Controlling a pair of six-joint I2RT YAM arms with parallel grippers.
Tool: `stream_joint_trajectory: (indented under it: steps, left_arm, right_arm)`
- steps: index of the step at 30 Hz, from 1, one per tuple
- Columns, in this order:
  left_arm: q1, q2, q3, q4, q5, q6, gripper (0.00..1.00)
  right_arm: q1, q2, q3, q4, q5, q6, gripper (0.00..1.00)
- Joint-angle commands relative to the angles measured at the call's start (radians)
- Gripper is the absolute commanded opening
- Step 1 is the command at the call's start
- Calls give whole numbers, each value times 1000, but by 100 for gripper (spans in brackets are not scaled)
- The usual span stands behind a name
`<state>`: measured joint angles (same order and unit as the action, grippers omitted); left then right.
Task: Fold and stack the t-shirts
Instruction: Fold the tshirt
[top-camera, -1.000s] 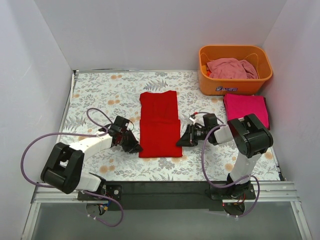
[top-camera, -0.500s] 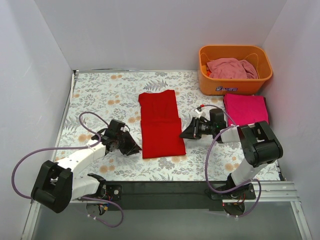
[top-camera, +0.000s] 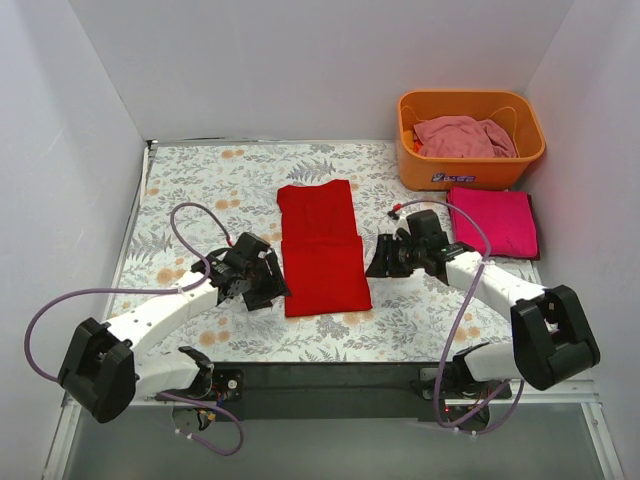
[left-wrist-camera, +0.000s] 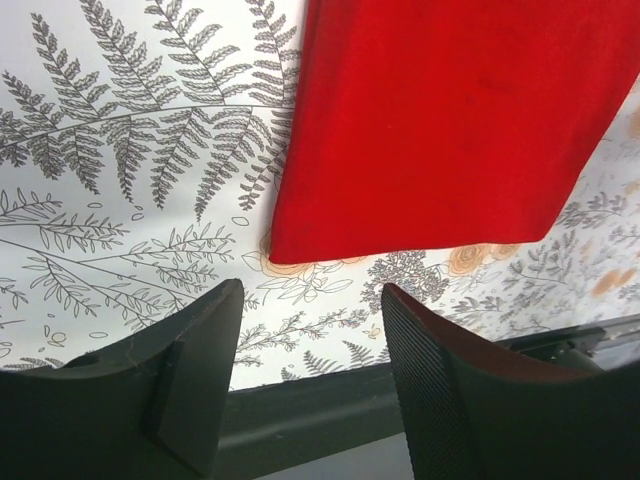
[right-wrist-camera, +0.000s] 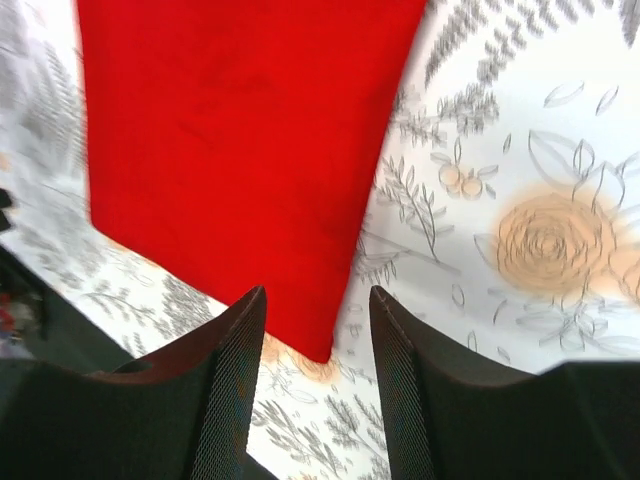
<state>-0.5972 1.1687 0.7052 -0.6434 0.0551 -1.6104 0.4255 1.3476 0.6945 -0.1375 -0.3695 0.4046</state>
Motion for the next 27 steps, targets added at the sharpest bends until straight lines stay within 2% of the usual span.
stream_joint_trajectory:
  steps: [1, 9, 12, 18, 27]
  left_arm:
    - [-47, 25, 49, -71, -124, 1, 60]
    - [-96, 81, 86, -93, -170, -19, 62]
    - [-107, 86, 86, -93, -178, -28, 58]
    - [-118, 91, 89, -94, -185, -31, 58]
    - [-125, 101, 103, -102, -189, -36, 58]
  right_arm:
    - [85, -7, 52, -244, 216, -56, 53]
    - [234, 67, 99, -298, 308, 16, 52]
    - [262, 97, 114, -298, 317, 28, 51]
    - [311, 140, 128, -301, 348, 49, 47]
    - [392, 231, 148, -424, 478, 94, 43]
